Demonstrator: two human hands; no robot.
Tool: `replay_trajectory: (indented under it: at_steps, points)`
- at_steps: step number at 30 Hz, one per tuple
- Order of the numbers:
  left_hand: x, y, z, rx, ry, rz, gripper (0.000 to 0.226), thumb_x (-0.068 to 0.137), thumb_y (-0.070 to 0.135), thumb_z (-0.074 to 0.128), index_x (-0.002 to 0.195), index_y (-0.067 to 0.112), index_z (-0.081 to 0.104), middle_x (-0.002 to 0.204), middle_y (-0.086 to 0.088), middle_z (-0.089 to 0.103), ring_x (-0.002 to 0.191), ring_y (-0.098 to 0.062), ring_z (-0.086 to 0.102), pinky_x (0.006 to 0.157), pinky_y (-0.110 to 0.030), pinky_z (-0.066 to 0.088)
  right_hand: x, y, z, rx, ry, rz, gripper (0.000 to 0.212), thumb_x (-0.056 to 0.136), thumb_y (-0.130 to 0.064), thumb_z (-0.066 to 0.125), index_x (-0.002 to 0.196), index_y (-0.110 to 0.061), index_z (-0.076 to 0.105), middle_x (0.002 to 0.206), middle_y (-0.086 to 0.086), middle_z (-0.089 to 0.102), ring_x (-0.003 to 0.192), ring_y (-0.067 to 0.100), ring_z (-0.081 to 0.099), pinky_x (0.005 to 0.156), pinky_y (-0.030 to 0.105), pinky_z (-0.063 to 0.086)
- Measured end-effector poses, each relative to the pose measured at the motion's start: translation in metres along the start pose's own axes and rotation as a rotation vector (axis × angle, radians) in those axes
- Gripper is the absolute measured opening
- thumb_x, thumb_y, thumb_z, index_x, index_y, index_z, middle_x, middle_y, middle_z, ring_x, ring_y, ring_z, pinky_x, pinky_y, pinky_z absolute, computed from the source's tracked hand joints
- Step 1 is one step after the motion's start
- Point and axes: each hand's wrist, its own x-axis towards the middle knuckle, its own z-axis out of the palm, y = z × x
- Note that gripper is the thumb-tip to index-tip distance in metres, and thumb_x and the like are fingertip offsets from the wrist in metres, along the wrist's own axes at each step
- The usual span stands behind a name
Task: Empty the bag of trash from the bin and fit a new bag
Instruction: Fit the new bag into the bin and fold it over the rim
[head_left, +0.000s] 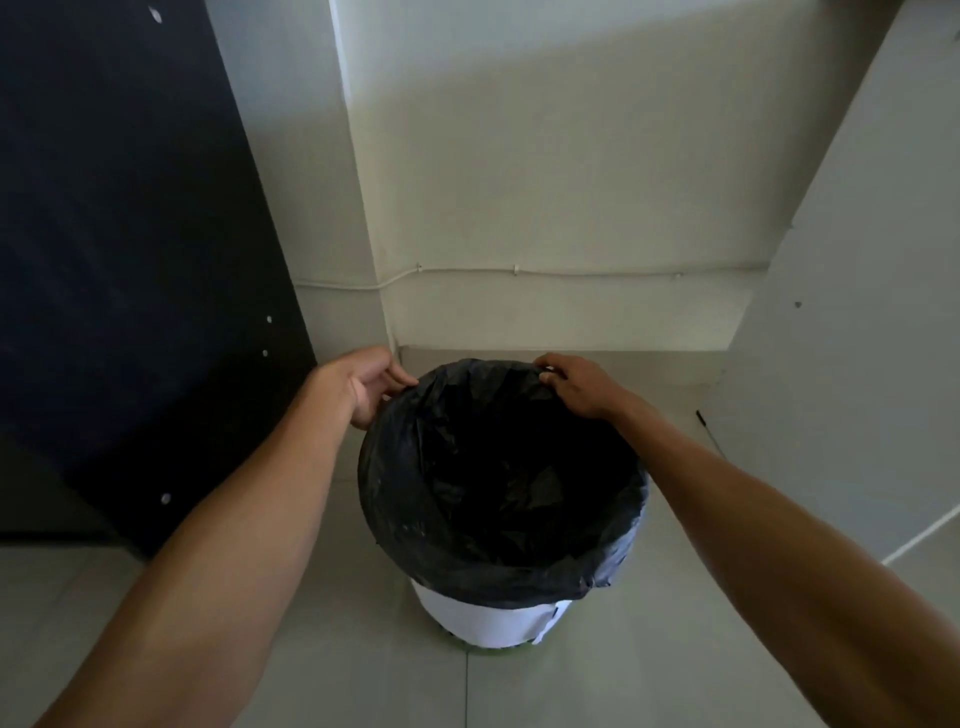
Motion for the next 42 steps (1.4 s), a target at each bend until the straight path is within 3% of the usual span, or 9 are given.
replay_trajectory:
  at_steps: [7,10,13,17,23,28,30,35,42]
  points:
    - [0.001,0.005,0.006,-0.009,0.083,0.056,0.016,0.090,0.004,0.044,0.086,-0.002,0.058,0.073,-0.018,0.063,0.071,-0.031,0.058,0.078,-0.037,0.047,0.005,-0.007,-0.005,0.124,-0.048,0.087,0.032,0.099,-0.024,0.050,0.119,-0.007,0.068,0.129,0.013,0.063,0.120,0.028,0.056,0.098,0.030,0.039]
    - [0.001,0.007,0.013,-0.024,0.083,0.077,0.020,0.091,0.018,0.048,0.084,0.003,0.058,0.069,-0.015,0.061,0.067,-0.029,0.053,0.068,-0.029,0.045,0.009,-0.007,-0.004,0.224,-0.057,0.130,0.041,0.100,-0.038,0.050,0.103,-0.005,0.073,0.116,0.012,0.069,0.101,0.021,0.063,0.083,0.025,0.041]
    - [0.003,0.009,0.023,0.036,0.092,0.088,0.031,0.094,0.037,0.060,0.087,0.007,0.063,0.082,-0.011,0.062,0.075,-0.025,0.056,0.068,-0.029,0.047,0.014,-0.006,0.000,0.246,-0.077,0.121,0.033,0.097,-0.040,0.055,0.091,-0.013,0.073,0.101,0.008,0.071,0.088,0.015,0.061,0.076,0.022,0.039]
    - [0.009,0.008,0.028,0.079,0.109,0.087,0.027,0.098,0.030,0.057,0.084,0.009,0.062,0.085,-0.012,0.063,0.072,-0.024,0.058,0.069,-0.030,0.046,0.017,-0.005,-0.001,0.339,-0.079,0.129,0.030,0.096,-0.036,0.060,0.092,-0.010,0.075,0.097,0.008,0.071,0.082,0.015,0.062,0.075,0.023,0.043]
    - [0.006,0.009,0.036,0.126,0.182,0.122,0.029,0.100,0.016,0.050,0.075,0.005,0.059,0.046,-0.010,0.063,0.044,-0.023,0.062,0.057,-0.031,0.049,0.016,-0.004,0.001,0.469,-0.073,0.178,0.027,0.093,-0.031,0.065,0.089,-0.006,0.075,0.084,0.009,0.069,0.069,0.016,0.061,0.068,0.025,0.047]
    - [0.003,0.012,0.043,0.249,0.302,0.243,0.016,0.088,-0.006,0.046,0.078,-0.001,0.058,0.070,-0.019,0.059,0.056,-0.030,0.055,0.052,-0.032,0.049,0.017,-0.003,0.004,0.504,-0.065,0.195,0.028,0.092,-0.030,0.066,0.092,-0.004,0.075,0.087,0.013,0.072,0.073,0.019,0.062,0.073,0.029,0.049]
    - [0.004,0.010,0.041,0.204,0.363,0.293,0.011,0.088,-0.006,0.051,0.095,-0.004,0.060,0.076,-0.018,0.059,0.059,-0.029,0.057,0.053,-0.033,0.051,0.017,-0.003,0.004,0.502,-0.053,0.194,0.026,0.091,-0.031,0.066,0.090,-0.006,0.076,0.085,0.011,0.071,0.072,0.018,0.062,0.072,0.029,0.048]
    - [0.014,0.001,0.037,0.103,0.332,0.395,0.069,0.084,0.051,0.071,0.130,0.001,0.056,0.122,-0.012,0.064,0.096,-0.024,0.064,0.079,-0.027,0.049,0.016,-0.004,0.005,0.514,-0.039,0.194,0.026,0.092,-0.029,0.066,0.092,-0.005,0.075,0.086,0.012,0.071,0.073,0.018,0.062,0.072,0.027,0.048]
    - [0.019,0.000,0.035,0.276,0.207,0.318,0.076,0.080,0.055,0.072,0.133,0.003,0.057,0.130,-0.015,0.062,0.111,-0.030,0.064,0.092,-0.035,0.051,0.017,-0.005,0.006,0.493,-0.026,0.189,0.025,0.093,-0.028,0.065,0.090,-0.006,0.075,0.081,0.009,0.069,0.062,0.012,0.058,0.062,0.022,0.046]
